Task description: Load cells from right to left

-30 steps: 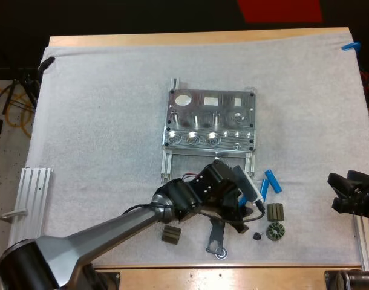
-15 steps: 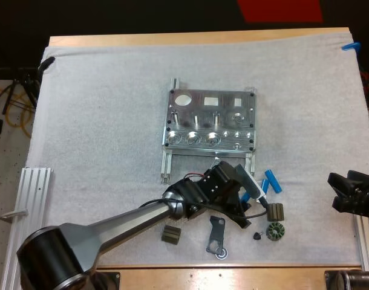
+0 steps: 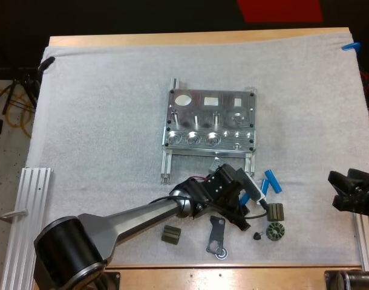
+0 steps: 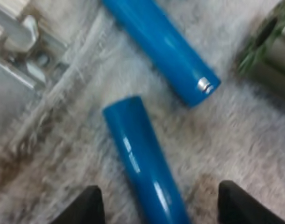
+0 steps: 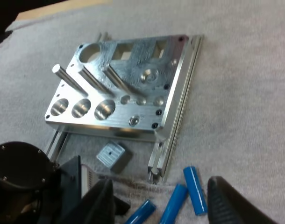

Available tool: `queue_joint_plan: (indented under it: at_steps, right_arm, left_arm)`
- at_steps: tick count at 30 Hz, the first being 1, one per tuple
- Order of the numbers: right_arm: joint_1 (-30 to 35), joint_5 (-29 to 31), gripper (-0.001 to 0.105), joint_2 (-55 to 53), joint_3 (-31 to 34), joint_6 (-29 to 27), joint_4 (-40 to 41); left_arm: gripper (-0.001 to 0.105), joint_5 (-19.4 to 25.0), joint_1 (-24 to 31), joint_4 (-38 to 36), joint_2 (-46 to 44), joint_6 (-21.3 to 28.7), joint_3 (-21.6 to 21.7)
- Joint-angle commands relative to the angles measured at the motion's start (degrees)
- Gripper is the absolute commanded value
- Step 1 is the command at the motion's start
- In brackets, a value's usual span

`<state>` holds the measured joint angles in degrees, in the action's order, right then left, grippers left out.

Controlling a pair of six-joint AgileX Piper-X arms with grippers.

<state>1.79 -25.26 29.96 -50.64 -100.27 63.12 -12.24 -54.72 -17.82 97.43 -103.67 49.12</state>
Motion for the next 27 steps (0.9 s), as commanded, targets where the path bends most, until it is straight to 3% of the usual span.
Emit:
queue_joint_plan:
  at_steps: [1,8,15,27]
  right_arm:
    - [-0.14,-0.36,0.046,-0.07,-0.6,-0.14,-1.33]
    - [-0.14,-0.36,0.046,-0.07,-0.6,-0.03,-1.58]
    - [-0.14,-0.49,0.046,1.55,-0.68,-0.03,-2.04]
    - [-5.71,-0.05,0.046,2.33,-0.68,-2.8,-0.68]
  left_arm:
    - [0.052,-0.49,-0.42,-0.56,0.54,-0.66,0.07]
    - [0.047,-0.57,-0.42,-0.19,0.55,-1.0,0.07]
    - [0.0,-6.95,-0.42,-2.6,0.27,-1.06,0.07]
    - [0.0,-6.85,-0.42,-4.98,-3.48,0.45,3.69]
